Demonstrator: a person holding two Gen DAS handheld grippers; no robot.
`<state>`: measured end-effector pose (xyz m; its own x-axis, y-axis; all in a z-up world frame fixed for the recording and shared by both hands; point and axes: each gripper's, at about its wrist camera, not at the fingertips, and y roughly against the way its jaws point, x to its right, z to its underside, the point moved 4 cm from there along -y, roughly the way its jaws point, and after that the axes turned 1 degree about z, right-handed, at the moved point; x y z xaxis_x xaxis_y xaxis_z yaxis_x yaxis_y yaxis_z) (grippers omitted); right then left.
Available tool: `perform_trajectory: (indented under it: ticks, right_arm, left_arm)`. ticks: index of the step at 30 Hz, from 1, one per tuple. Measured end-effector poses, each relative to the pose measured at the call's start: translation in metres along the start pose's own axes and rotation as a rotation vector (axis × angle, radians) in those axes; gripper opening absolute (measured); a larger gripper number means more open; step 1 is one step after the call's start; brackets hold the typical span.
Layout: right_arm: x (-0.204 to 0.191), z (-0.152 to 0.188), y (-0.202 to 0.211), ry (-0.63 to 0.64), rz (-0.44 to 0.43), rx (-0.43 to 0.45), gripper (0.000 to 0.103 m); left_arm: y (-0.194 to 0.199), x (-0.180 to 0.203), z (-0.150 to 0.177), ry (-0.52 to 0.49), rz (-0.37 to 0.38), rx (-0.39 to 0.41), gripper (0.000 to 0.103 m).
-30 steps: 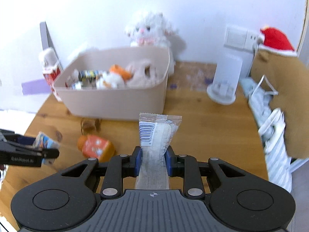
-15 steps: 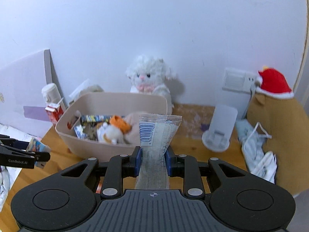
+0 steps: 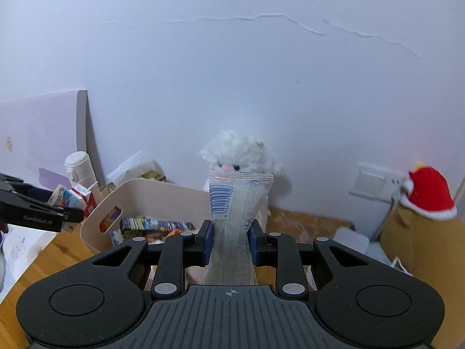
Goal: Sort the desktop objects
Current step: 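Lift both held items up over the beige basket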
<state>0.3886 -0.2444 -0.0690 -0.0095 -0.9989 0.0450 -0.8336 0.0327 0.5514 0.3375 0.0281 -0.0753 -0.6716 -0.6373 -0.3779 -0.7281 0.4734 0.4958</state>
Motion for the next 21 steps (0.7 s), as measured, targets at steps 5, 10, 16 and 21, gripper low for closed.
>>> perform_trajectory:
  ticks: [5,10,16,21]
  right_arm:
    - [-0.002,-0.014,-0.017,0.02,-0.009,0.022,0.024]
    - [-0.002,-0.024,-0.041,0.014,-0.032,0.034,0.024]
    - [-0.003,-0.025,-0.08,-0.042,-0.072,0.009,0.024]
    - [-0.015,-0.02,-0.112,-0.026,-0.112,-0.027,0.024]
  left_arm:
    - [-0.019,0.01,-0.013,-0.037,0.002,-0.001,0.064]
    - [-0.043,0.02,-0.018,-0.058,0.01,-0.025,0.064]
    - [-0.076,0.03,-0.021,-0.073,0.023,-0.062,0.064]
    - [-0.101,0.033,-0.017,-0.075,0.031,-0.111,0.064]
